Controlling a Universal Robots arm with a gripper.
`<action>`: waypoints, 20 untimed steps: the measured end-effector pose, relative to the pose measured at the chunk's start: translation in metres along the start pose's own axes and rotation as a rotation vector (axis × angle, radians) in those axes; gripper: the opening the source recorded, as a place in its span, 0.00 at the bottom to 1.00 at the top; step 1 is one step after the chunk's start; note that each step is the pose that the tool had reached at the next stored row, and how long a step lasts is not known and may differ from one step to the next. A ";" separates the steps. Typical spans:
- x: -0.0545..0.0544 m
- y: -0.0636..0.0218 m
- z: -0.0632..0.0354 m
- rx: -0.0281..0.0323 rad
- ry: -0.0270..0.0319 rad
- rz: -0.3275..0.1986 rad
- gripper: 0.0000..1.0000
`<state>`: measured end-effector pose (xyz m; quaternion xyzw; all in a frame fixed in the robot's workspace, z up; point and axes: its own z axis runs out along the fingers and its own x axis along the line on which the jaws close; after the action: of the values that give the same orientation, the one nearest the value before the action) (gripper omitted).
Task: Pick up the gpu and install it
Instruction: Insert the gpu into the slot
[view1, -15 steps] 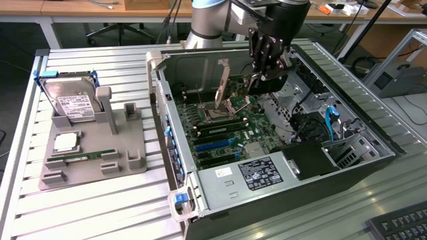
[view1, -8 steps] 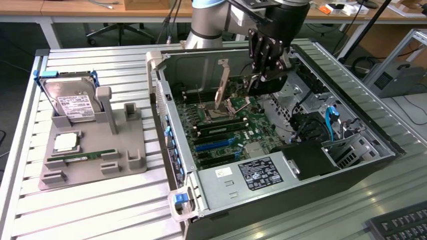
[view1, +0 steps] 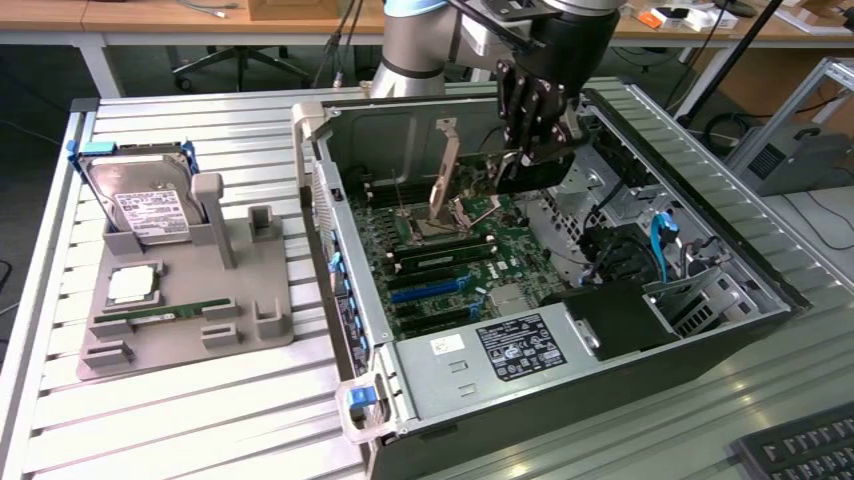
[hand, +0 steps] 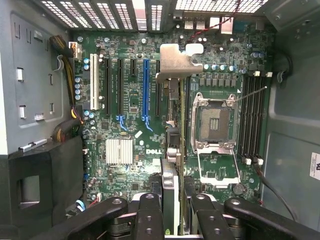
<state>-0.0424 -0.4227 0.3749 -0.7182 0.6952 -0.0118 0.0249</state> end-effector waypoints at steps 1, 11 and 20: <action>0.000 0.0000 0.0002 0.0001 -0.0001 0.000 0.27; 0.002 0.0005 0.0027 0.0000 0.0000 0.000 0.27; 0.003 0.0025 0.0060 0.0000 0.0001 0.000 0.27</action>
<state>-0.0445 -0.4257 0.3687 -0.7182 0.6953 -0.0119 0.0248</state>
